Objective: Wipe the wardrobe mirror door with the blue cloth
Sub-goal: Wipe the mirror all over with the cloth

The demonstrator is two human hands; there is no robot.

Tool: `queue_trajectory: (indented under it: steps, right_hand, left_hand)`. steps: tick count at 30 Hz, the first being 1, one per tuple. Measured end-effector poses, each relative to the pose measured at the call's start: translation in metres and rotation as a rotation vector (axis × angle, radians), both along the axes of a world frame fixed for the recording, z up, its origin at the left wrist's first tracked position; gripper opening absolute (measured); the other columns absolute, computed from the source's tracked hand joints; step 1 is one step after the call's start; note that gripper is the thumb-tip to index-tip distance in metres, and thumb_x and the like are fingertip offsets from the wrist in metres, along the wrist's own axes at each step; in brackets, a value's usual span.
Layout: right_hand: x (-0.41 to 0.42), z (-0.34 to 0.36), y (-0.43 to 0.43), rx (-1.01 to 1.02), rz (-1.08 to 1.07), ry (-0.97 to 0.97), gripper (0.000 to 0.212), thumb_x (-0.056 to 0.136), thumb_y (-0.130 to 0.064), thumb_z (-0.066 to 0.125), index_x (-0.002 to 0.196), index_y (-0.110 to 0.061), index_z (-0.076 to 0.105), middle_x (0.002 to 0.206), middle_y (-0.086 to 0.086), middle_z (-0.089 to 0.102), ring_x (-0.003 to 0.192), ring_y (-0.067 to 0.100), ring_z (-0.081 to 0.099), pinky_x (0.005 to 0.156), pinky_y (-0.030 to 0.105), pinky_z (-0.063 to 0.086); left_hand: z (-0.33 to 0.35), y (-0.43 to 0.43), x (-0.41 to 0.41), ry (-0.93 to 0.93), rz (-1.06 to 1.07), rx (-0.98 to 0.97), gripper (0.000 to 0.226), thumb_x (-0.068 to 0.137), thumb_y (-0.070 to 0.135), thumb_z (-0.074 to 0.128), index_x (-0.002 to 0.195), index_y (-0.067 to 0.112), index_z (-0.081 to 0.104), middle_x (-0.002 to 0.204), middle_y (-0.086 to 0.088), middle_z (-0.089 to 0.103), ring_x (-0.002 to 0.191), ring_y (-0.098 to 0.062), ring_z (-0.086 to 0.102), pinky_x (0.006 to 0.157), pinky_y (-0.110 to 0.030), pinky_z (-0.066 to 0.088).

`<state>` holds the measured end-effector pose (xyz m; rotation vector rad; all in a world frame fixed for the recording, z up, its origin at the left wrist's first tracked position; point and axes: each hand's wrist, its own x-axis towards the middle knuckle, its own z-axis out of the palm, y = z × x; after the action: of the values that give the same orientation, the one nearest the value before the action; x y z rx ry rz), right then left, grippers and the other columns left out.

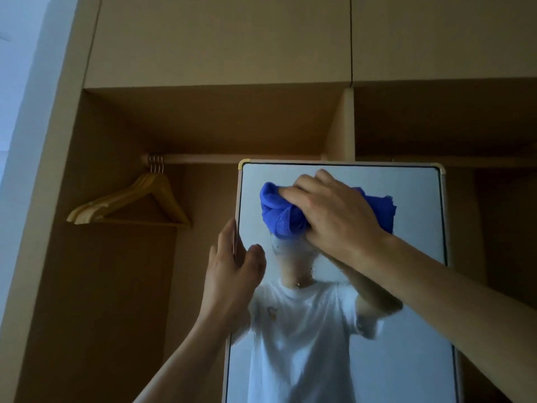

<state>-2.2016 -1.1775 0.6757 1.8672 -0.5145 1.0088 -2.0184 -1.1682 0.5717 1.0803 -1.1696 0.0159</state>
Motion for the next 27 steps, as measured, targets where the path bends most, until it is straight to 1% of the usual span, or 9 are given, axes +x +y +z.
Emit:
queue_trajectory:
  steps: [3,5,8,10,13,15,18,21,27]
  right_hand:
    - [-0.01,-0.016,-0.003,0.008,-0.011,0.055,0.043,0.08,-0.016,0.075,0.12,-0.024,0.061,0.103,-0.006,0.062,0.09,0.017,0.051,0.065,0.026,0.029]
    - [-0.016,-0.016,-0.004,0.006,-0.017,0.074,0.044,0.08,-0.017,0.077,0.12,-0.025,0.06,0.103,-0.007,0.061,0.09,0.017,0.051,0.066,0.027,0.036]
    - [-0.026,0.002,-0.004,-0.012,-0.024,0.033,0.044,0.082,-0.019,0.076,0.122,-0.024,0.058,0.108,-0.005,0.06,0.096,0.018,0.052,0.078,0.034,0.049]
    - [-0.035,0.021,-0.004,-0.031,-0.022,-0.052,0.045,0.082,-0.014,0.073,0.124,-0.021,0.058,0.11,-0.002,0.06,0.099,0.022,0.051,0.082,0.037,0.048]
    - [-0.048,0.048,-0.005,-0.073,-0.054,-0.131,0.038,0.085,-0.012,0.065,0.121,-0.019,0.059,0.108,0.001,0.06,0.096,0.024,0.049,0.075,0.035,0.04]
    - [-0.051,0.053,-0.006,-0.079,-0.057,-0.125,0.036,0.086,-0.013,0.062,0.121,-0.02,0.06,0.108,0.0,0.062,0.095,0.024,0.049,0.073,0.035,0.037]
    - [-0.052,0.038,-0.009,-0.068,-0.025,-0.067,0.045,0.084,-0.011,0.067,0.127,-0.02,0.059,0.113,-0.002,0.064,0.099,0.022,0.05,0.076,0.029,0.034]
    - [-0.059,0.013,-0.011,-0.005,0.001,-0.026,0.045,0.083,-0.012,0.07,0.126,-0.021,0.06,0.111,-0.003,0.064,0.101,0.021,0.052,0.077,0.032,0.044]
    - [-0.073,-0.022,-0.014,0.05,0.005,0.06,0.037,0.086,-0.018,0.069,0.122,-0.023,0.06,0.105,-0.006,0.063,0.089,0.017,0.05,0.071,0.032,0.047]
  left_hand:
    - [0.002,0.004,-0.007,0.01,0.013,0.02,0.071,0.088,0.056,0.056,0.152,0.05,0.025,0.124,0.016,0.038,0.113,-0.012,0.048,0.094,-0.041,0.047]
    - [0.006,0.006,-0.009,-0.005,0.034,0.048,0.073,0.088,0.058,0.055,0.153,0.047,0.023,0.131,0.007,0.042,0.113,-0.017,0.052,0.096,-0.045,0.05]
    - [0.011,0.008,-0.012,-0.031,0.085,0.097,0.07,0.094,0.058,0.056,0.154,0.042,0.022,0.14,-0.004,0.046,0.115,-0.027,0.059,0.097,-0.053,0.054]
    - [0.012,0.009,-0.015,-0.03,0.099,0.116,0.074,0.093,0.062,0.055,0.155,0.042,0.02,0.142,-0.006,0.045,0.117,-0.029,0.059,0.097,-0.054,0.054]
    - [0.011,0.011,-0.021,-0.017,0.126,0.126,0.084,0.083,0.072,0.049,0.155,0.043,0.016,0.147,-0.008,0.042,0.123,-0.03,0.056,0.099,-0.052,0.052]
    - [0.011,0.011,-0.024,-0.001,0.134,0.128,0.086,0.083,0.073,0.049,0.156,0.044,0.015,0.149,-0.009,0.039,0.127,-0.032,0.053,0.1,-0.054,0.051]
    - [0.01,0.009,-0.027,0.024,0.135,0.129,0.08,0.092,0.064,0.055,0.157,0.044,0.013,0.151,-0.009,0.035,0.131,-0.033,0.05,0.102,-0.058,0.05]
    - [0.008,0.009,-0.029,0.032,0.14,0.128,0.081,0.094,0.06,0.056,0.159,0.042,0.012,0.152,-0.008,0.034,0.134,-0.034,0.047,0.103,-0.059,0.049]
    - [0.01,0.015,-0.033,0.027,0.148,0.134,0.081,0.095,0.058,0.056,0.16,0.038,0.012,0.155,-0.009,0.032,0.136,-0.035,0.046,0.105,-0.059,0.047]
